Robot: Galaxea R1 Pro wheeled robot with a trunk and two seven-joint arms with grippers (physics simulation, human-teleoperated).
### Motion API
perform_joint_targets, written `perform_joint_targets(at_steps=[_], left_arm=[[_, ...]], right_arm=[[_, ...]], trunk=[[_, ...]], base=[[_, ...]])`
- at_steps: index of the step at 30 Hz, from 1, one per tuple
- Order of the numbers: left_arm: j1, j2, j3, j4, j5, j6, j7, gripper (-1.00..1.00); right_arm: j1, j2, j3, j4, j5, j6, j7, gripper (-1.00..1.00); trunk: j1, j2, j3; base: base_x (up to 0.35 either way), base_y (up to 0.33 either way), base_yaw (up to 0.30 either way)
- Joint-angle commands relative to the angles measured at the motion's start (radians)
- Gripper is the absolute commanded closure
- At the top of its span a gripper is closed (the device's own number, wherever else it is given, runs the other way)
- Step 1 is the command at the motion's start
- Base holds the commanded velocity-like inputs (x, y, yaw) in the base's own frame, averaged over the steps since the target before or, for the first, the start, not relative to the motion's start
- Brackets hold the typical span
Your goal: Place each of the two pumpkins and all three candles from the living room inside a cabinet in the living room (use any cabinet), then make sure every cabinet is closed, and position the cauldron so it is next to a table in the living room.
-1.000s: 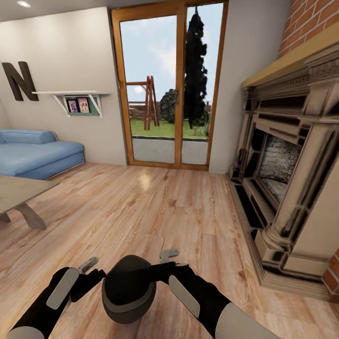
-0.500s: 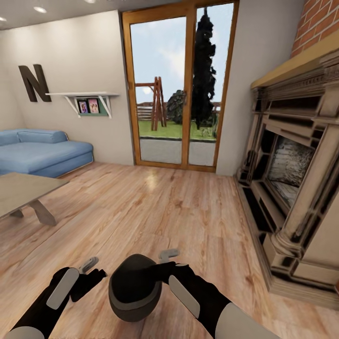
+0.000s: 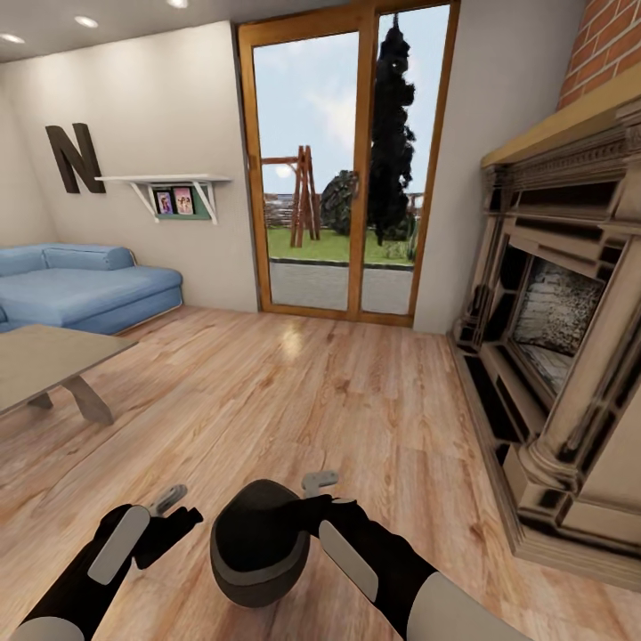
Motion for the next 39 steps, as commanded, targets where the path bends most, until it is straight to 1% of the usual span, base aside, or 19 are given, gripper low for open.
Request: perform_joint_targets(at_steps=[1, 9, 11, 15, 17, 28, 39], left_arm=[[0.000, 0.000, -0.002, -0.001, 0.010, 0.001, 0.010, -1.00], [0.000, -0.002, -0.007, -0.002, 0.010, 0.001, 0.005, -1.00], [0.000, -0.003, -0.026, -0.003, 0.010, 0.002, 0.003, -1.00], [0.000, -0.010, -0.078, -0.007, 0.010, 0.003, 0.001, -1.00], [0.000, -0.014, -0.091, -0.008, 0.010, 0.003, 0.000, -1.00], [0.000, -0.016, -0.097, -0.006, 0.010, 0.003, 0.002, -1.00], [0.000, -0.015, -0.097, -0.003, 0.009, 0.003, 0.002, -1.00]], right_arm=[[-0.001, 0.000, 0.003, -0.001, -0.010, 0.001, -0.010, -1.00], [-0.001, 0.000, 0.003, -0.001, -0.010, 0.002, -0.010, -1.00], [-0.001, 0.000, 0.003, -0.001, -0.010, 0.002, -0.010, -1.00], [-0.001, 0.000, 0.003, -0.001, -0.009, 0.001, -0.010, -1.00], [-0.001, 0.000, 0.003, 0.000, -0.009, 0.001, -0.011, -1.00], [-0.001, 0.000, 0.003, 0.000, -0.009, -0.003, -0.011, -1.00], [-0.001, 0.000, 0.003, 0.001, -0.009, -0.007, -0.010, -1.00]], trunk=[[0.000, 0.000, -0.001], [0.000, 0.000, -0.001], [0.000, 0.000, -0.001], [0.000, 0.000, -0.001], [0.000, 0.000, -0.001], [0.000, 0.000, -0.001], [0.000, 0.000, -0.001]], base=[[0.000, 0.000, 0.001], [0.000, -0.100, 0.000], [0.003, -0.021, 0.000], [0.150, 0.023, 0.000], [0.160, 0.019, 0.000], [0.075, 0.005, 0.000], [0.106, 0.076, 0.000]])
